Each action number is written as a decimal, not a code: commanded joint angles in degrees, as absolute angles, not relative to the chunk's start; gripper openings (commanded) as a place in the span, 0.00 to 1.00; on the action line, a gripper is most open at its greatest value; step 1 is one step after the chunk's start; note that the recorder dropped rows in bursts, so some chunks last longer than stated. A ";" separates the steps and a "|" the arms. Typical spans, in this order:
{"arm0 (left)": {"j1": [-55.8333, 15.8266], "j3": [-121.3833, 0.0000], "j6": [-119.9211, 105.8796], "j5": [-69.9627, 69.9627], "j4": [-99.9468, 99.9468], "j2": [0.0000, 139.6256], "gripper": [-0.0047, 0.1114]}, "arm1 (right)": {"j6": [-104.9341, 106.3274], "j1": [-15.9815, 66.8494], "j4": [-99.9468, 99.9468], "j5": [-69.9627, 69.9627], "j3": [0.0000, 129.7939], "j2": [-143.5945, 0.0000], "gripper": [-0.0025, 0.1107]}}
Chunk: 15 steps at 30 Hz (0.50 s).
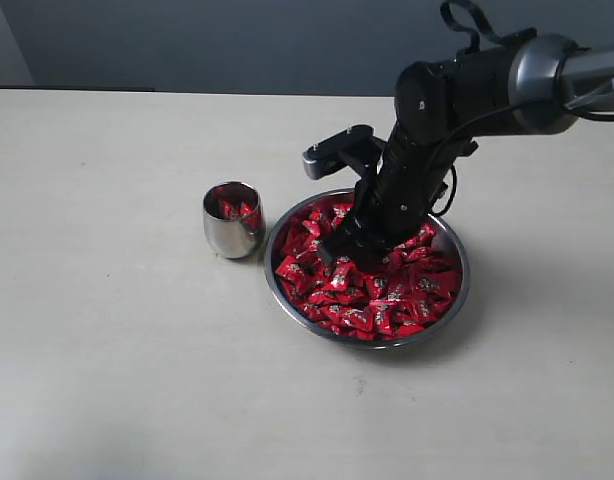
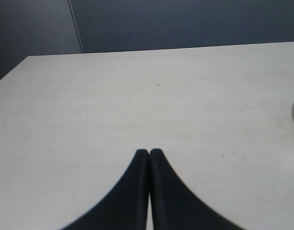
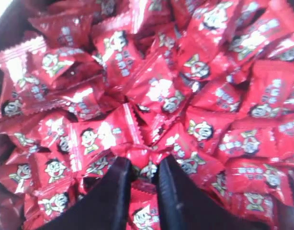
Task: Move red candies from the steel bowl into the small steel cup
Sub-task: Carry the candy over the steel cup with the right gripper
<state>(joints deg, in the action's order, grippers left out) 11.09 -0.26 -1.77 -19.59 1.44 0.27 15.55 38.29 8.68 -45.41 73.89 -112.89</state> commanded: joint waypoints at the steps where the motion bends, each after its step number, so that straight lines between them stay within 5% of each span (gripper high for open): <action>1: 10.72 0.00 -1.68 -19.14 1.55 0.00 0.04 | 9.21 38.31 1.52 -49.72 77.80 -112.07 0.01; 15: 10.72 0.00 -1.68 -19.14 1.55 0.00 0.04 | 8.43 38.42 9.19 -51.19 90.42 -112.07 0.01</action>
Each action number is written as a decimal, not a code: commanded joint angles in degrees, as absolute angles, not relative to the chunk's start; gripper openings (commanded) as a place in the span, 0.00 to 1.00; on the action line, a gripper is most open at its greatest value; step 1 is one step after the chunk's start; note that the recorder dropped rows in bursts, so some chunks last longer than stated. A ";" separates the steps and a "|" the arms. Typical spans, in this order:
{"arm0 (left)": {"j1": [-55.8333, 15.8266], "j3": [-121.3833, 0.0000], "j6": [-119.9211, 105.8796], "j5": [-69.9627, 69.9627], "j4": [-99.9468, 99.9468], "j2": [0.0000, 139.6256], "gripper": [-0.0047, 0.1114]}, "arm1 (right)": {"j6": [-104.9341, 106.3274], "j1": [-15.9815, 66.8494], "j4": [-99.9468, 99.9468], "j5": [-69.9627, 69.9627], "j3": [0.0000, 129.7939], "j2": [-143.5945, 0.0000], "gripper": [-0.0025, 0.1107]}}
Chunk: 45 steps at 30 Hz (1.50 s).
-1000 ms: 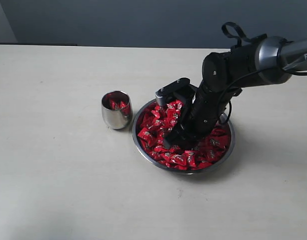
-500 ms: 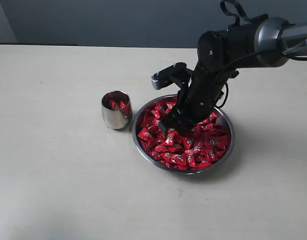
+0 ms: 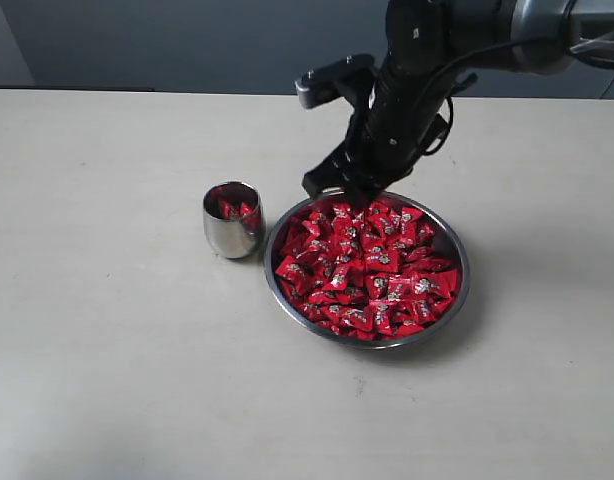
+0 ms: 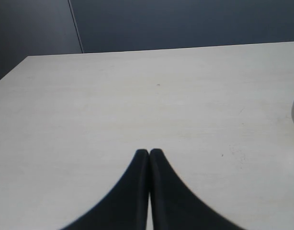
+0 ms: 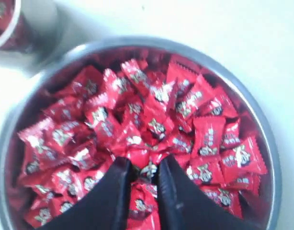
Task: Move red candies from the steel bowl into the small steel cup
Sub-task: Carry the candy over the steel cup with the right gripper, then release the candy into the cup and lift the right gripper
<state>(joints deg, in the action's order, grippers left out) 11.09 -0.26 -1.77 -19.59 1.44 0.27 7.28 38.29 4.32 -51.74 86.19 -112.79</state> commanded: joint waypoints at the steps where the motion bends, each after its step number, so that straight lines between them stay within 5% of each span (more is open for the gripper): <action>1: 10.72 0.00 -1.68 -19.14 1.55 0.00 0.04 | 9.27 38.42 11.20 -50.85 91.40 -112.19 0.01; 20: 10.72 0.00 -1.68 -19.14 1.55 0.00 0.04 | 11.99 45.76 16.13 -54.95 111.99 -126.88 0.01; 45: 10.72 0.00 -1.68 -19.14 1.55 0.00 0.04 | 11.87 45.76 15.04 -52.95 113.41 -130.62 0.01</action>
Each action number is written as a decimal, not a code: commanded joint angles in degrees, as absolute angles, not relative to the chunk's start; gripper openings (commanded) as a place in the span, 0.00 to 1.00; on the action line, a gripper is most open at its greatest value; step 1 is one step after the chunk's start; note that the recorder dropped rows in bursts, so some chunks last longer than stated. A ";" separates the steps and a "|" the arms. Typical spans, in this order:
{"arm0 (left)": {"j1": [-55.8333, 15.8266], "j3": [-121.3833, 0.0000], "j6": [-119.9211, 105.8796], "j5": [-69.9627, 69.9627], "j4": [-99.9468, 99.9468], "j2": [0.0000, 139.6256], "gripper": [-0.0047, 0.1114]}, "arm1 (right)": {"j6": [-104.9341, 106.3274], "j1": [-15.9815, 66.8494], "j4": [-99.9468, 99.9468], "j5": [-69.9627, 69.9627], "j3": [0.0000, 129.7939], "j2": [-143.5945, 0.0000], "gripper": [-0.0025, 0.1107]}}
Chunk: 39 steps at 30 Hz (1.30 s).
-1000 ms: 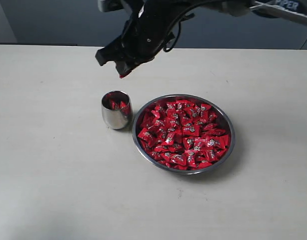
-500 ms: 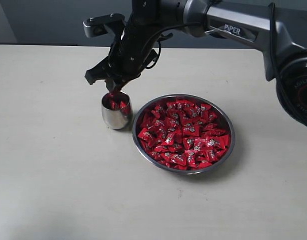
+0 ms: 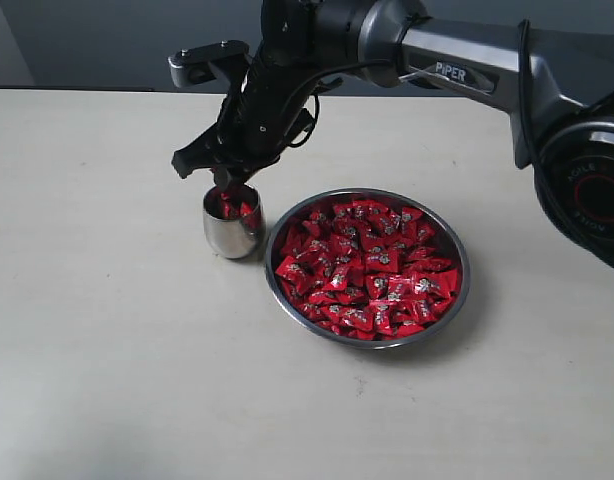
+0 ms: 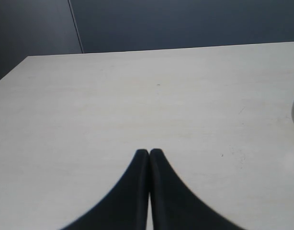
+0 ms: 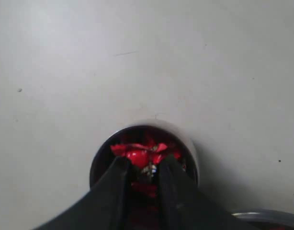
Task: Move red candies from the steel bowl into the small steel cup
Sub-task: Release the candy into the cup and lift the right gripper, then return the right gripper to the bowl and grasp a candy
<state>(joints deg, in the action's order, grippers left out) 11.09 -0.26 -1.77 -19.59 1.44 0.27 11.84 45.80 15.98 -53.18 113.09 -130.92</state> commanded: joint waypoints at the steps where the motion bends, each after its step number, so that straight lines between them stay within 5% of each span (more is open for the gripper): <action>1: 10.72 0.00 -1.68 -19.14 1.55 0.00 0.04 | 11.87 45.76 14.91 -53.08 113.41 -130.62 0.01; 7: 10.72 0.00 -1.68 -19.14 1.55 0.00 0.04 | 11.87 45.76 14.63 -54.65 113.41 -130.62 0.04; 16: 10.72 0.00 -1.68 -19.14 1.55 0.00 0.04 | 11.87 45.76 14.03 -55.55 113.41 -130.62 0.33; 34: 10.72 0.00 -1.68 -19.14 1.55 0.00 0.04 | 8.71 44.40 10.53 -58.81 113.14 -123.74 0.34; 39: 10.72 0.00 -1.68 -19.14 1.55 0.00 0.04 | 8.35 42.63 10.57 -49.85 102.68 -117.29 0.34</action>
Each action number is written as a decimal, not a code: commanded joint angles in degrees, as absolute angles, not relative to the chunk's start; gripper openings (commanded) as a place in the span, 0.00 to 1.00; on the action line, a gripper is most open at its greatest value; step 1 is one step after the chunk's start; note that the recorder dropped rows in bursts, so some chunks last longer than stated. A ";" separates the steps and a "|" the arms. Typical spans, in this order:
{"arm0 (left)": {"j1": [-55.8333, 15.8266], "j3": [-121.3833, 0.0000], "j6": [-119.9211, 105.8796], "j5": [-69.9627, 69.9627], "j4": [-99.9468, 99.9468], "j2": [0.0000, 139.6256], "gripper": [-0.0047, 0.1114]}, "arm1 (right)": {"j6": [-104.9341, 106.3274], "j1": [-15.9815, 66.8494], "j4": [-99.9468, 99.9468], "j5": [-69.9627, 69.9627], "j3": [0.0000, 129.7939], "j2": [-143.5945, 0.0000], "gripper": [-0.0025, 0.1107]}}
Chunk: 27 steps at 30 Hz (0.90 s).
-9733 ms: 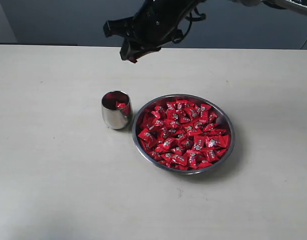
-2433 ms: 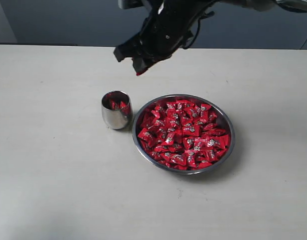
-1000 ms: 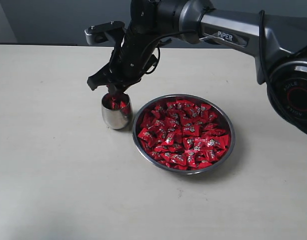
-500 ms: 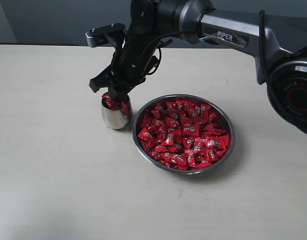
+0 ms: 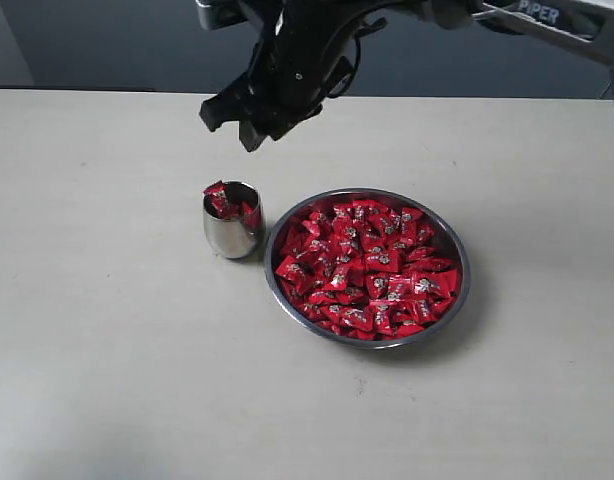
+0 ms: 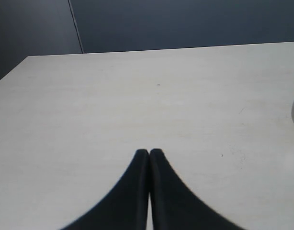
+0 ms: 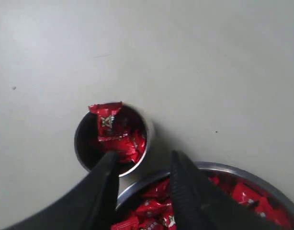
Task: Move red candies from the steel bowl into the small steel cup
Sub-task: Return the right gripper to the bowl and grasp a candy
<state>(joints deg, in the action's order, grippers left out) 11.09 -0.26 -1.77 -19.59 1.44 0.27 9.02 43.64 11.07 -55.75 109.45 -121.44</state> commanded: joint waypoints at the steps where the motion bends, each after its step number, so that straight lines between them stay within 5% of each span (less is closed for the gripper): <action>1: 10.72 0.00 -1.68 -19.14 1.55 0.00 0.04 | 8.35 42.16 10.57 -46.95 99.66 -115.65 0.34; 12: 10.72 0.00 -1.68 -19.14 1.55 0.00 0.04 | 5.44 31.38 10.57 -27.28 70.03 -98.89 0.34; 27: 10.72 0.00 -1.68 -19.14 1.55 0.00 0.04 | 4.80 27.50 15.70 -40.20 68.14 -106.77 0.34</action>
